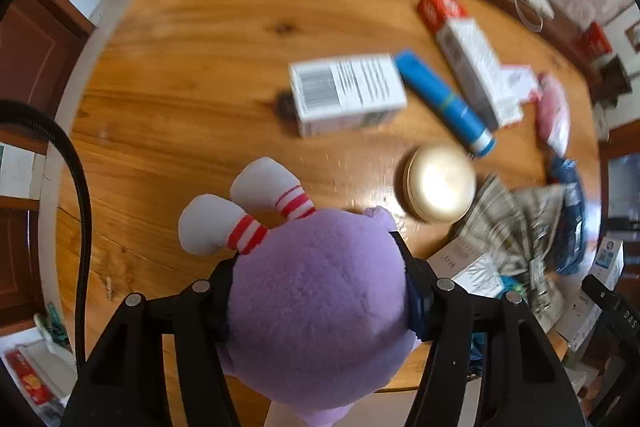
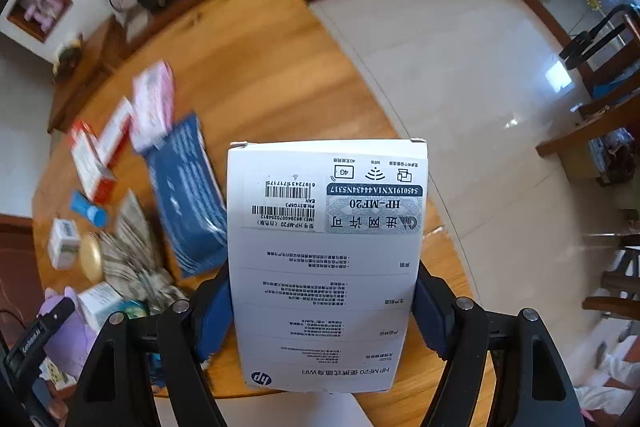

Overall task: Organize objects
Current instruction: 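Carry the plush toy and HP manual into the white tray and release both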

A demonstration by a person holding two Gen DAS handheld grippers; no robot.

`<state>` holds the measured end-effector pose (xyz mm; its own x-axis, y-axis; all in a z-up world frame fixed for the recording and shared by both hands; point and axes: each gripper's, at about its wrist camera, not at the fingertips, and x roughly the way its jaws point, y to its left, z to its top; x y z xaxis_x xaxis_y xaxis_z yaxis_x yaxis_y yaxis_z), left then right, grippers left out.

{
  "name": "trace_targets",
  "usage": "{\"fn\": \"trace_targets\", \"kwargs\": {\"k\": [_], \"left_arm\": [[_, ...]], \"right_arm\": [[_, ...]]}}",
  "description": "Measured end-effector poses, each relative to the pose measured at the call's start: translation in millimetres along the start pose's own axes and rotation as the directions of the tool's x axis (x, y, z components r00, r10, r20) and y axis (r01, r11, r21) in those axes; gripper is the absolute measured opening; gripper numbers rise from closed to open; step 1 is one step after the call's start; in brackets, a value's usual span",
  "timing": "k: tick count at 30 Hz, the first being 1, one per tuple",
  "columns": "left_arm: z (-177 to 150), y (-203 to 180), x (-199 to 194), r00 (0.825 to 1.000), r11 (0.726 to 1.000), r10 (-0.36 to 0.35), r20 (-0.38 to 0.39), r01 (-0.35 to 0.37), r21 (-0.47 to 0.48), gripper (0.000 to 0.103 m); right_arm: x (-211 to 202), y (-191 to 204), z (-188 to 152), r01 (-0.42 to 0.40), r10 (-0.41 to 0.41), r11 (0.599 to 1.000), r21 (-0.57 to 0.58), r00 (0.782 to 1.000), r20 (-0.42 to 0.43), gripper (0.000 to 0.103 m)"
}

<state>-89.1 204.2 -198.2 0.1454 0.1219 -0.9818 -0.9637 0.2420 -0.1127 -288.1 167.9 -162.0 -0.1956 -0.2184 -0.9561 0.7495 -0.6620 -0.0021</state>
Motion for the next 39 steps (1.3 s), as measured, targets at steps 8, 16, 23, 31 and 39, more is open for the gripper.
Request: {"fn": "trace_targets", "kwargs": {"k": [8,16,23,31,39], "left_arm": [[-8,51,-71,0.973,0.998,-0.003,0.231,0.017,-0.060,0.065],[-7,32,-115,0.935,0.999,-0.006,0.354,0.020,-0.036,0.065],[-51,19,-167,0.920,0.999,-0.048,0.389,0.042,0.024,0.065],[-107,5,-190,0.920,0.994,-0.086,0.383,0.052,0.100,0.066],[-148,-1,-178,0.937,0.988,-0.089,0.338,0.040,0.149,0.066]], "right_arm": [[-50,-5,0,-0.084,0.084,0.996,-0.009,0.982,0.171,0.077],[-130,12,-37,-0.121,0.156,0.981,-0.155,0.959,0.237,0.077],[-182,28,-87,-0.117,0.201,0.947,-0.299,0.942,0.270,0.077],[-211,37,-149,-0.130,0.248,0.900,-0.417,0.938,0.241,0.077],[-194,29,-192,-0.130,0.226,0.886,-0.445,0.959,0.171,0.078]]}}
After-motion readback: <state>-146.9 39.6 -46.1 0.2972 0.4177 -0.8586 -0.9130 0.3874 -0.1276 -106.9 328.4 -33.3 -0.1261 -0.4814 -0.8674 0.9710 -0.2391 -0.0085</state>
